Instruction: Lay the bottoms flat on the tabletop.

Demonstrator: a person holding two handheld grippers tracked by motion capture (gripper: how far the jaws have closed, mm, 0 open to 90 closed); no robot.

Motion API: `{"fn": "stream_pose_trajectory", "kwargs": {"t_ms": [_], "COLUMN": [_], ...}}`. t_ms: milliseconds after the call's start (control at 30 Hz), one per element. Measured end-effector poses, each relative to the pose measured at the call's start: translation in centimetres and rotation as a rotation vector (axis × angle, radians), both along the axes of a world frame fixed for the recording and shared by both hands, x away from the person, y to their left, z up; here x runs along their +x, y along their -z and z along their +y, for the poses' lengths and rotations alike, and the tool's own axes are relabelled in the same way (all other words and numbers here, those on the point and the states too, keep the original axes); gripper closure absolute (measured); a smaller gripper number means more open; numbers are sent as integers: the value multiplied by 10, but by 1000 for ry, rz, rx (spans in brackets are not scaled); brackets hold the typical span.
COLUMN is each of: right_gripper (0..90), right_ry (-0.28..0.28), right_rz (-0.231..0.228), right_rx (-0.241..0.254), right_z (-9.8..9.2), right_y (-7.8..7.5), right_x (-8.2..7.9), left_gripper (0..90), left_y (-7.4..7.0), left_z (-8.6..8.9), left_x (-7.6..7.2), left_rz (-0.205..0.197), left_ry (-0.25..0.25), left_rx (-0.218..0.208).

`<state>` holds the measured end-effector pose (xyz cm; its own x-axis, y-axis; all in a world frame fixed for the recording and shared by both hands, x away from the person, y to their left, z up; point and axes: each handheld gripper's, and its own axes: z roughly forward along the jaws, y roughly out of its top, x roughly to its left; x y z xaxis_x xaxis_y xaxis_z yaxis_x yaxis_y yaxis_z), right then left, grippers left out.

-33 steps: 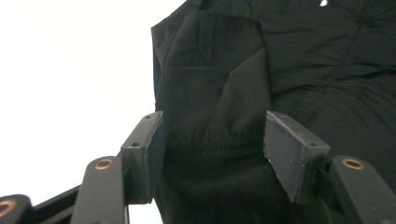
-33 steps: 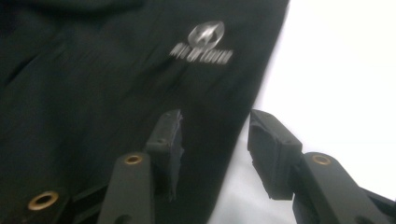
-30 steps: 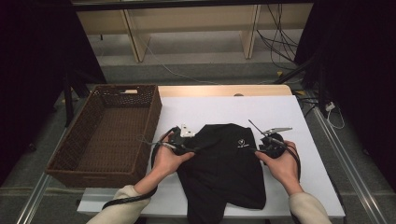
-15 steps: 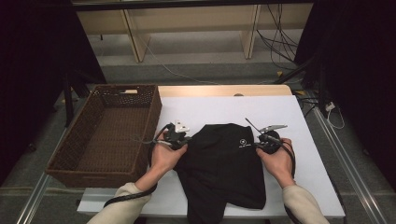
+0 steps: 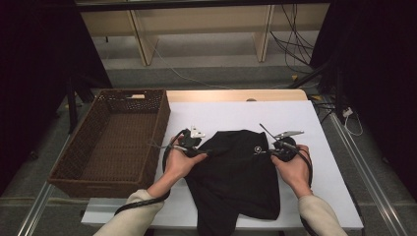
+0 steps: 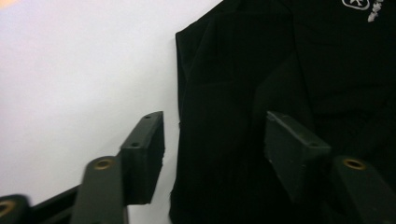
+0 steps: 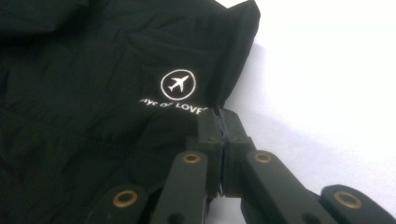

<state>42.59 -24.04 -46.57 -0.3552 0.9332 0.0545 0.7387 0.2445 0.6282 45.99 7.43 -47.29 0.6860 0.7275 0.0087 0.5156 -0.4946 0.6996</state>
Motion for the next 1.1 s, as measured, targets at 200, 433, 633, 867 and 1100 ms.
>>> {"fn": "stream_pose_trajectory", "kwargs": {"t_ms": [200,433,633,867,1100], "right_gripper": [896,896,896,758,655], "right_ry": [-3,13,41,61,87], "right_rz": [2,-16,-68,-55,-42], "right_rx": [-1,11,38,49,54], "right_z": [0,-3,-4,-6,-8], "right_y": [1,-1,-7,-3,1], "right_x": [0,-1,-2,1,5], "left_gripper": [458,788,736,692,539], "left_y": [10,-11,-27,-21,-6], "left_z": [-12,-1,20,37,27], "left_x": [14,8,8,10,12], "left_rz": [107,32,-91,-92,-3], "left_ry": [-10,-76,-210,-245,-163], "left_rx": [6,-87,-164,-117,-67]}}
